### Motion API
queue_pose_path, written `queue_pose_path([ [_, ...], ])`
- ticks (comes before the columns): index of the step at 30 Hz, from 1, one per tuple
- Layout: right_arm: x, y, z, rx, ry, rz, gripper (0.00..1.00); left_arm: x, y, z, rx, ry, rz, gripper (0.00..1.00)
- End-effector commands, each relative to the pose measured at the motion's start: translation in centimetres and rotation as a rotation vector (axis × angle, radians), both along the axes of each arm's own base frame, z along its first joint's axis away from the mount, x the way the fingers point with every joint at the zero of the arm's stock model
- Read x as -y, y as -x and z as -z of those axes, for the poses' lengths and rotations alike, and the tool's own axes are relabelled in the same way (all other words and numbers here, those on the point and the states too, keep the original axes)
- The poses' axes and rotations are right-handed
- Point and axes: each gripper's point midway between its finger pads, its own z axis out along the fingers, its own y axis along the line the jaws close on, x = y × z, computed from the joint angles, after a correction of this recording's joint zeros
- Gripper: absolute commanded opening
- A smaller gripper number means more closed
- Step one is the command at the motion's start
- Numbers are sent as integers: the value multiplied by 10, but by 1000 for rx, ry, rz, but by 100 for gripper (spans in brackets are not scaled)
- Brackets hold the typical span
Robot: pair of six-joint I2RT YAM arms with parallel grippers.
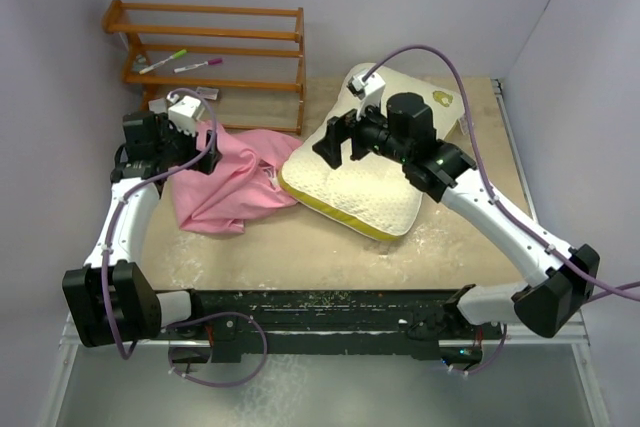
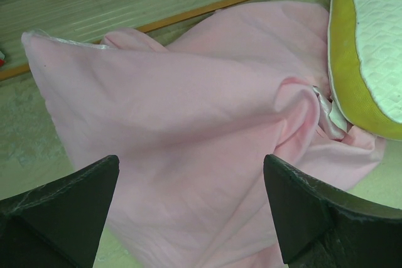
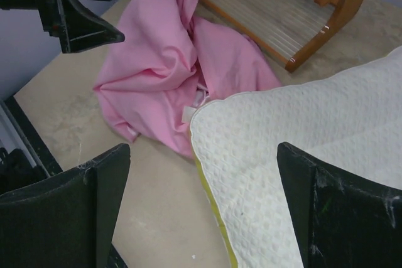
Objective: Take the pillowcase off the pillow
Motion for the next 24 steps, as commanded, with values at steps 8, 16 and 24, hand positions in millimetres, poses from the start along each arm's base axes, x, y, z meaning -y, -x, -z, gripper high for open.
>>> queue_pose_path([
  [8, 98, -20, -4, -64, -133, 384, 100, -5, -4, 1, 81, 22, -57, 99],
  [16, 260, 6, 49, -44, 62, 1252, 100, 11, 29, 59, 46, 74, -8, 99],
  [24, 289, 39, 95, 83, 300, 1177, 100, 14, 54, 53, 171, 61, -21, 99],
])
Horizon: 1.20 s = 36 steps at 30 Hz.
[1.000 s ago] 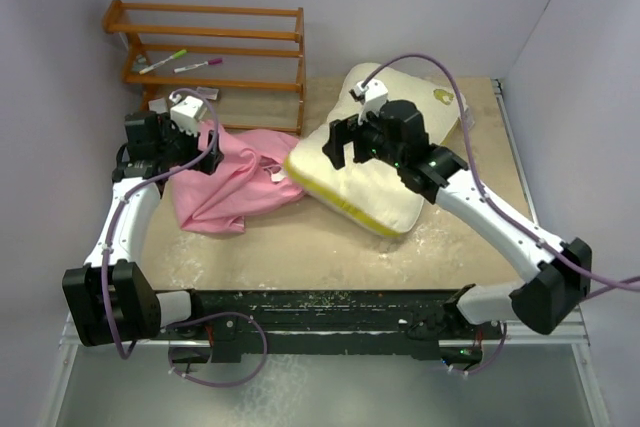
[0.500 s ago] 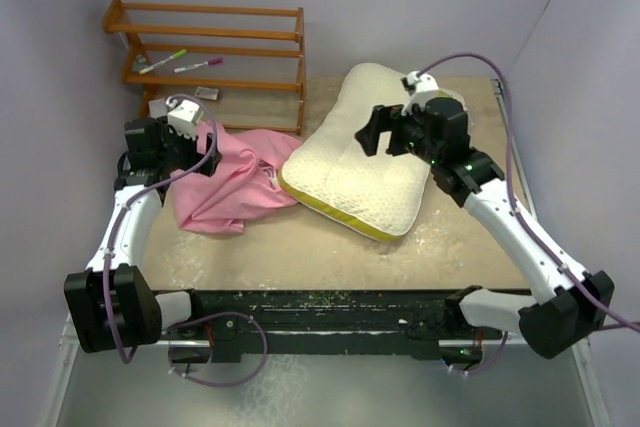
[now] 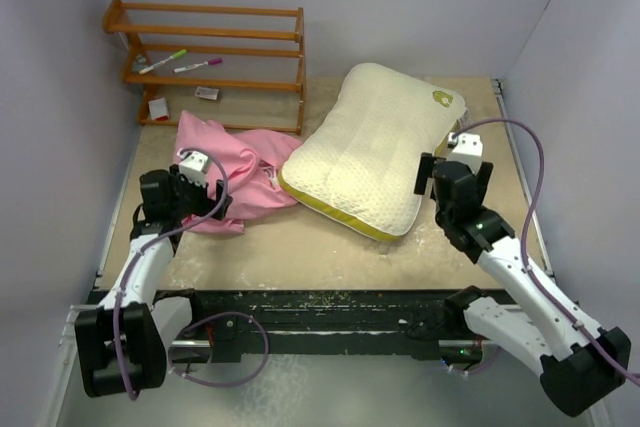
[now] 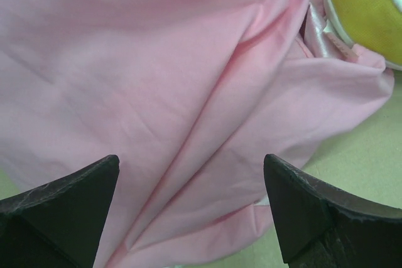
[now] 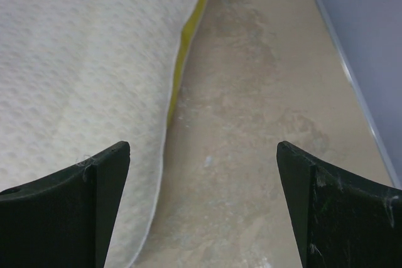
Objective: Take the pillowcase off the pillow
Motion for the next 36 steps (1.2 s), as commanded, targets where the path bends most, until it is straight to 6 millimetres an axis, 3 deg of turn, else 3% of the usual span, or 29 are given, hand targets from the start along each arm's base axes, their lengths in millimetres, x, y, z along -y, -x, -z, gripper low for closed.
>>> queue_pose_path([
  [1, 43, 20, -13, 125, 60, 200, 100, -1, -11, -45, 209, -18, 5, 99],
  [4, 62, 43, -17, 246, -53, 315, 100, -4, -5, -55, 289, -55, -10, 99],
  [8, 69, 63, -29, 441, -141, 262, 100, -3, 2, -60, 321, -47, -24, 99],
  [12, 76, 80, -18, 521, -181, 241, 100, 4, 10, -60, 320, -15, -1, 99],
  [14, 82, 86, -13, 558, -209, 278, 100, -1, 13, -52, 278, 25, -73, 99],
  [17, 74, 81, -13, 554, -99, 177, 100, -10, 16, -37, 254, 2, -124, 99],
  [20, 75, 76, 3, 512, -121, 230, 100, -27, 16, -32, 266, -1, -243, 99],
  [23, 71, 70, 10, 496, -131, 229, 100, -22, 21, -20, 285, -7, -211, 99],
  [27, 70, 65, 17, 470, -69, 210, 100, -12, 29, -18, 349, -5, -147, 99],
  [36, 75, 60, 50, 433, -37, 271, 100, -17, 34, -12, 376, -4, -190, 99],
])
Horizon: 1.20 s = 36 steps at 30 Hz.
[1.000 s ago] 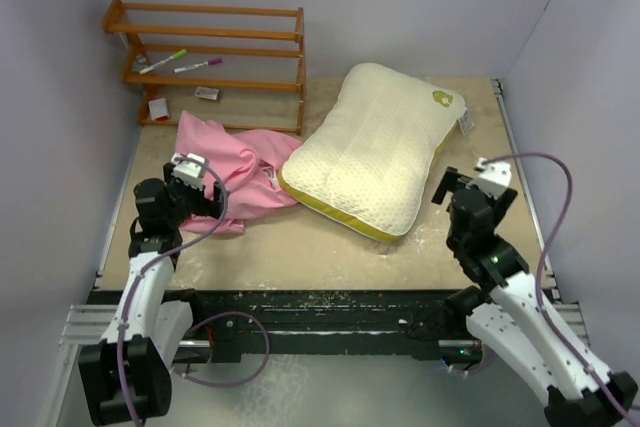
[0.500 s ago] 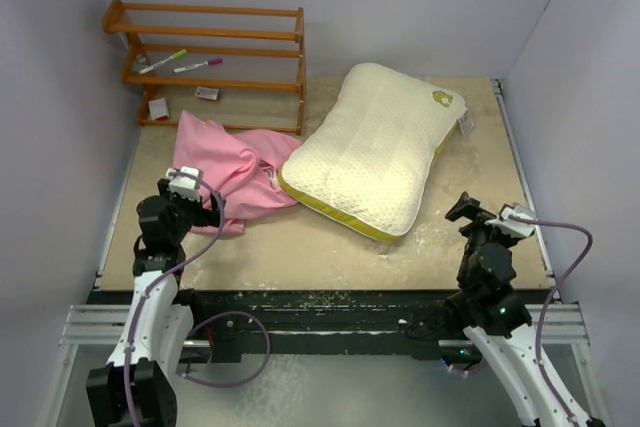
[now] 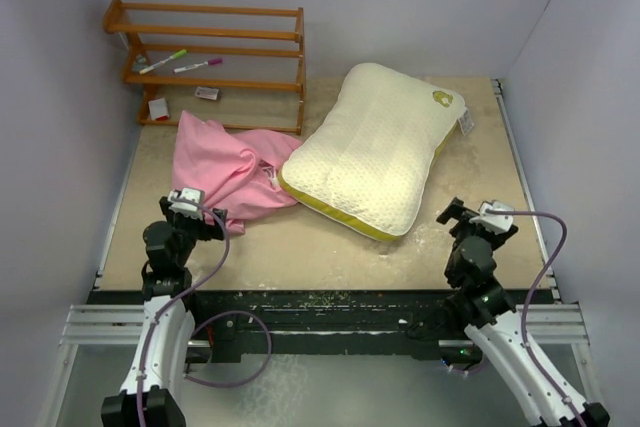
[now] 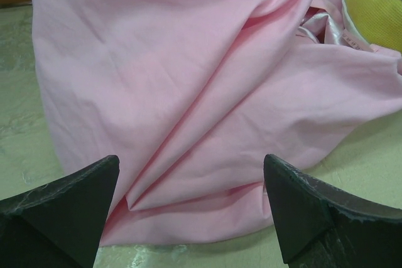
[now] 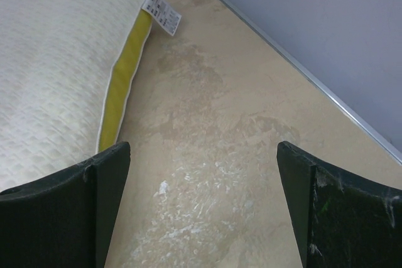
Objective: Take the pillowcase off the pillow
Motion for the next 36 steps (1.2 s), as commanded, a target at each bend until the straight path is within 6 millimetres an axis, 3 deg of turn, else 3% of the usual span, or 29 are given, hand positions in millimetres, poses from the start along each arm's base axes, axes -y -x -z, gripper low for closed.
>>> queue_pose_path([
  [1, 5, -5, -1, 28, -21, 66, 100, -4, -7, -15, 56, 5, -18, 99],
  [4, -7, -16, 3, -7, 26, -1, 100, -3, -6, -15, 62, 4, -19, 99],
  [8, -9, -21, 1, -11, 60, -5, 100, -3, -5, -16, 66, 3, -18, 99],
  [12, -30, -25, 2, 13, 80, -163, 100, -3, -6, -15, 62, 4, -18, 99],
  [14, -30, -22, 10, 14, 78, -176, 100, -3, -6, -16, 62, 4, -19, 99],
  [36, -28, -20, 7, 27, 107, -179, 100, -4, -6, -16, 63, 4, -20, 99],
])
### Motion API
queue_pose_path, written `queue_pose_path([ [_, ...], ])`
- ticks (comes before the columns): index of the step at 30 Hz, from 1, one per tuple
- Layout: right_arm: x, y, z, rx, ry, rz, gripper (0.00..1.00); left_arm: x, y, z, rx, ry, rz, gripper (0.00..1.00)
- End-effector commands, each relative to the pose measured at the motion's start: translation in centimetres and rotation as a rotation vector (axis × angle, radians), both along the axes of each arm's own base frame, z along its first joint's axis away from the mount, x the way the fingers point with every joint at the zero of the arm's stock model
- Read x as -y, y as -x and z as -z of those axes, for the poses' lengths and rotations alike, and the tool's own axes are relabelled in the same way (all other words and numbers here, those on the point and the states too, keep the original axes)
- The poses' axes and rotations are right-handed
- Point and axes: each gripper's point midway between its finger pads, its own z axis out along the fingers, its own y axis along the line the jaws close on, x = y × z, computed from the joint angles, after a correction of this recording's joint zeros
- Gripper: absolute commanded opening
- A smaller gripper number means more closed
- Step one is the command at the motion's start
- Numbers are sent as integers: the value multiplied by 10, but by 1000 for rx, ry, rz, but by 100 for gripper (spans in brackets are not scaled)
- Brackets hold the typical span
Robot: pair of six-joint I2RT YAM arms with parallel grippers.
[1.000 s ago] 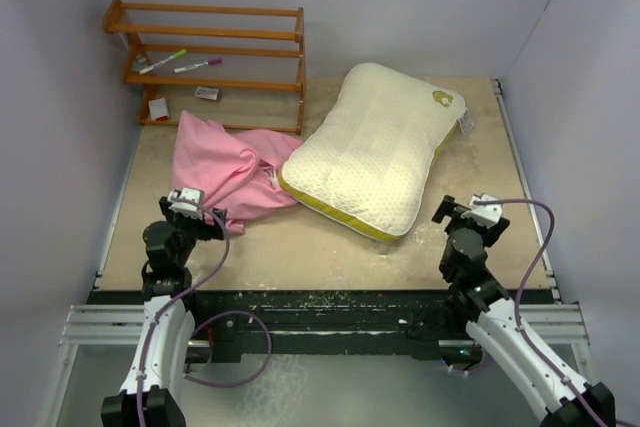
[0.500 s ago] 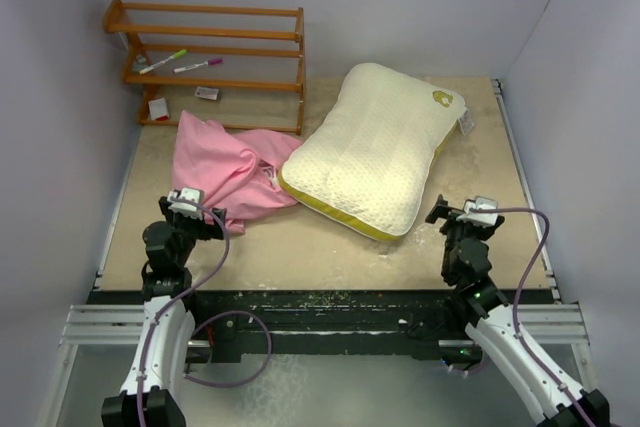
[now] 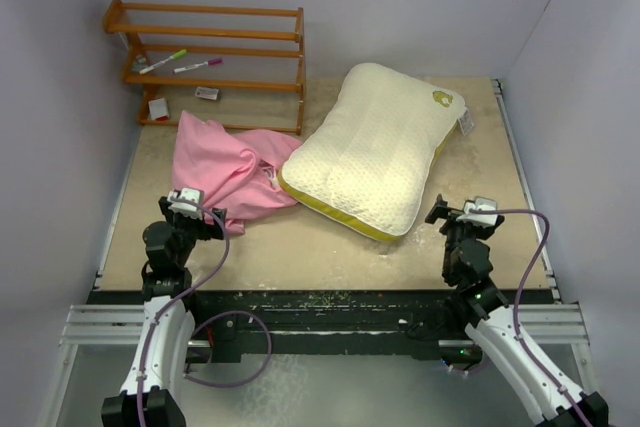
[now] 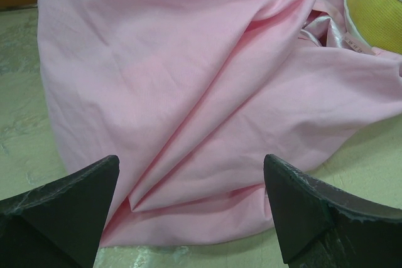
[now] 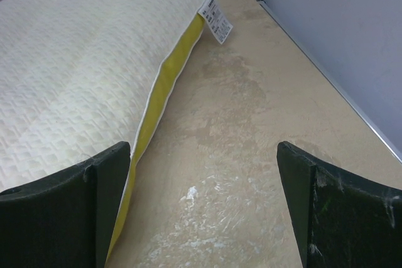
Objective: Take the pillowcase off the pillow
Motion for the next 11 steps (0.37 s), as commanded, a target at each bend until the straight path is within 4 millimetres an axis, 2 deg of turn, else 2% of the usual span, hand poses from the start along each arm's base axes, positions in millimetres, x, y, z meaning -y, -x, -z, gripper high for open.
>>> queue_pose_path([
  [1, 2, 0, -2, 15, 23, -1, 100, -2, -4, -12, 49, 7, -9, 99],
  [11, 1, 0, -1, 16, 0, 4, 100, -2, -5, -12, 48, 7, -10, 99],
])
